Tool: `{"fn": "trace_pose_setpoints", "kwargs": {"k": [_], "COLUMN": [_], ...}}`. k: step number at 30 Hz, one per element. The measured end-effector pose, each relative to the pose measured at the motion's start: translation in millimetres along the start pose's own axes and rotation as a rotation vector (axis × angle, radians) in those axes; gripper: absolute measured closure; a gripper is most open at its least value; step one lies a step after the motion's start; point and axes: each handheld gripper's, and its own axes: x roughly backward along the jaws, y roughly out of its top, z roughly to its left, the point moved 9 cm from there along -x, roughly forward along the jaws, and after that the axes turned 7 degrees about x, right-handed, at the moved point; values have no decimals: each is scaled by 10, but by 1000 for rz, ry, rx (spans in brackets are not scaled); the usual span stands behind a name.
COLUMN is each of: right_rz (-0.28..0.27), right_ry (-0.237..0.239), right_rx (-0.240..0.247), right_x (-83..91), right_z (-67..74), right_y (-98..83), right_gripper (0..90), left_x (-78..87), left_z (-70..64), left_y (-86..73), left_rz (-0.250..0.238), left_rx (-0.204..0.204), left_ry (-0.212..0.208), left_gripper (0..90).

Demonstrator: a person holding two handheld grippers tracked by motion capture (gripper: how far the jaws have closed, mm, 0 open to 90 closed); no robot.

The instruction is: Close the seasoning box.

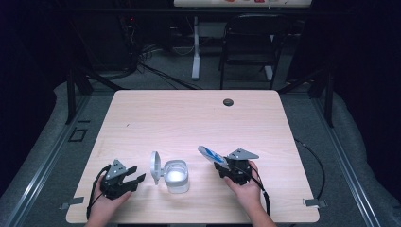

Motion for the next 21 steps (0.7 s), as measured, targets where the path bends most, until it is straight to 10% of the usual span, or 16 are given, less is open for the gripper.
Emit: {"fn": "trace_pose_setpoints", "kwargs": {"k": [21], "right_rz": [7], "right_ry": [-11], "right_rx": [-130], "right_x": [-99], "right_z": [-80], "right_y": [-125], "right_gripper": [571], "left_x": [1], "left_z": [10], "left_y": [-19], "left_rz": [1], "left_rx": [4], "left_ry": [4], "left_gripper": [518]}}
